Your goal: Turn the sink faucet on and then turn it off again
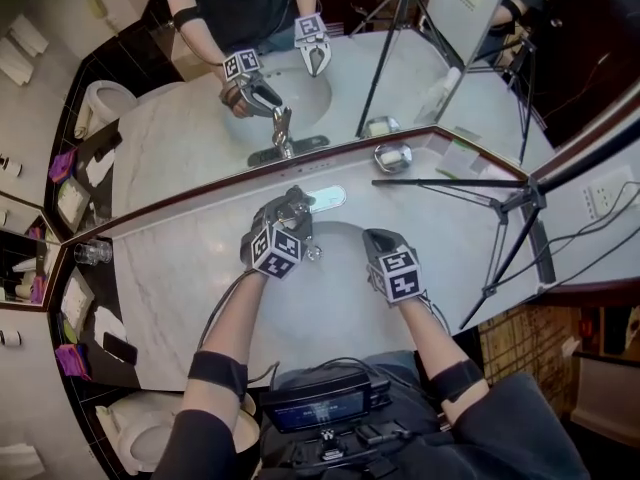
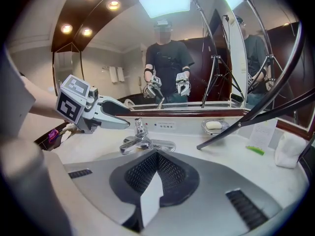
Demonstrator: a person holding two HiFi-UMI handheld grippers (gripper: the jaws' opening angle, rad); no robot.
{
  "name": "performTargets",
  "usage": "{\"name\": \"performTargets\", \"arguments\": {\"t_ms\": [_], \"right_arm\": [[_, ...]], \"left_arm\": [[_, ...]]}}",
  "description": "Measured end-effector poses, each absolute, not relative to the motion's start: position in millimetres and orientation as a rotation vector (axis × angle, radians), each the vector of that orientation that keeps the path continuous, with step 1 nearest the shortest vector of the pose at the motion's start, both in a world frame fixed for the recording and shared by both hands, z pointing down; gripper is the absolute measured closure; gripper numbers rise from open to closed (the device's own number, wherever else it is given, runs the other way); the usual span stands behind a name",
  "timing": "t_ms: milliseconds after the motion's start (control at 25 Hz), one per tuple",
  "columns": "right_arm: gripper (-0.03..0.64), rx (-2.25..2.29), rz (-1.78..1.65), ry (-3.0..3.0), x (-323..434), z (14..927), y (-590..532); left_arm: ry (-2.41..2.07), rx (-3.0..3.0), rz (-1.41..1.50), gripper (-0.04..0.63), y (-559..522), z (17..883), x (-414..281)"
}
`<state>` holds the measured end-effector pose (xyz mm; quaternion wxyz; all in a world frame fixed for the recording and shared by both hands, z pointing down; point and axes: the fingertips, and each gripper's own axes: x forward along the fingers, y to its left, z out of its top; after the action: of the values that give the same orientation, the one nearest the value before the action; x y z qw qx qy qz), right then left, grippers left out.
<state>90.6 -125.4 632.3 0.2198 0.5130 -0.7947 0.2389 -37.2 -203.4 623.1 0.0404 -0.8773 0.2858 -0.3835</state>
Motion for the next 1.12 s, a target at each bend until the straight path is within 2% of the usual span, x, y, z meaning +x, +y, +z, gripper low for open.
{"name": "performTargets", "arguments": {"t_ms": [320,480,760,1120], "right_arm": [[0.597,1.437,0.677,-2.183,100,634,-122],[0.597,1.433,0.680,-2.175,101,641,-120],[0.597,1.418,0.702,-2.171,97,650,-116],[0.597,1.396,0.710,-2.182,86,649,-117]], "left_arm": [[0.618,-2.412,-1.335,0.362,-204,655,-14],[0.577,-2.345,-1.360,0.384,-201,666,-10],[0.587,-2.258,-1.367,0.465,-205,667,-12],[0.597,-2.206,-1.350,0.466,-202,668,-8]]}}
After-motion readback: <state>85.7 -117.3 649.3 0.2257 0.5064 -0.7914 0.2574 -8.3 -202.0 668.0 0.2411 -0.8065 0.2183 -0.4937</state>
